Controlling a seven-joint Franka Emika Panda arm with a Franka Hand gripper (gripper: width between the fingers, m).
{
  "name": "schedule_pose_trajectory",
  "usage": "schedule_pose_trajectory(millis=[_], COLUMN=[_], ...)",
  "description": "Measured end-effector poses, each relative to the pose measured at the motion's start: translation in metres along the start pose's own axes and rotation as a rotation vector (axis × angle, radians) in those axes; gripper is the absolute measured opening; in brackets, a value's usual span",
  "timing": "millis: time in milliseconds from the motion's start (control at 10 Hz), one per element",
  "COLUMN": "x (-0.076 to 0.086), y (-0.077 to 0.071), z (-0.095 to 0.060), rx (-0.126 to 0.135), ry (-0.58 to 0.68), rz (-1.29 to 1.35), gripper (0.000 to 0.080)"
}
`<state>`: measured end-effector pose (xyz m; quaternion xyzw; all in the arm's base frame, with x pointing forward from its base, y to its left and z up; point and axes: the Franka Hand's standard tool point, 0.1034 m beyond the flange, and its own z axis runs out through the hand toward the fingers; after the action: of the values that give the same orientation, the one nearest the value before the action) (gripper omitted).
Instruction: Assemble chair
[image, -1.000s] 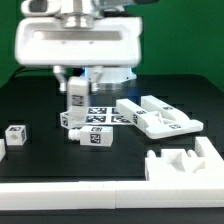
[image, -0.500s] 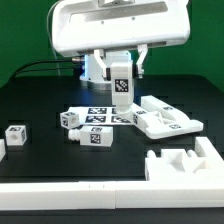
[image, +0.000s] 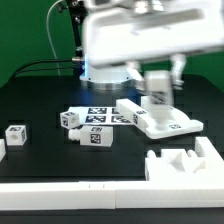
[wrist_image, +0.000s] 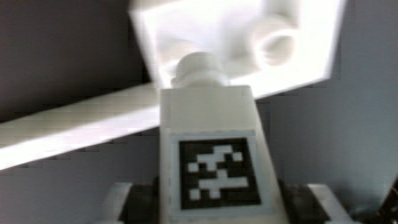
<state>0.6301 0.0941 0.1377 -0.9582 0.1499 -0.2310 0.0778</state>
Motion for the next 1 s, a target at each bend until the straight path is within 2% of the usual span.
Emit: schedule_pose_trajectory(millis=[100, 200, 500, 600, 800, 1000], x=[-0.008, -0.003, -0.003, -0.003, 0.006, 0.005], y=[-0.014, -0.004, -0.001, -0.001, -0.007, -0.007], z=[0.008, 0.005, 0.006, 0.013, 0.033, 0.038], rx=[-0.015, -0.037, -0.042, -0.049, -0.058, -0.058], ry=[0.001, 0.013, 0.013, 0.035, 0.052, 0.064], rz=[-0.037, -0.058, -0.056, -0.09, -0.153, -0.155], gripper=[0.0286, 0.0286, 0.0286, 0.0286, 0.0286, 0.0286])
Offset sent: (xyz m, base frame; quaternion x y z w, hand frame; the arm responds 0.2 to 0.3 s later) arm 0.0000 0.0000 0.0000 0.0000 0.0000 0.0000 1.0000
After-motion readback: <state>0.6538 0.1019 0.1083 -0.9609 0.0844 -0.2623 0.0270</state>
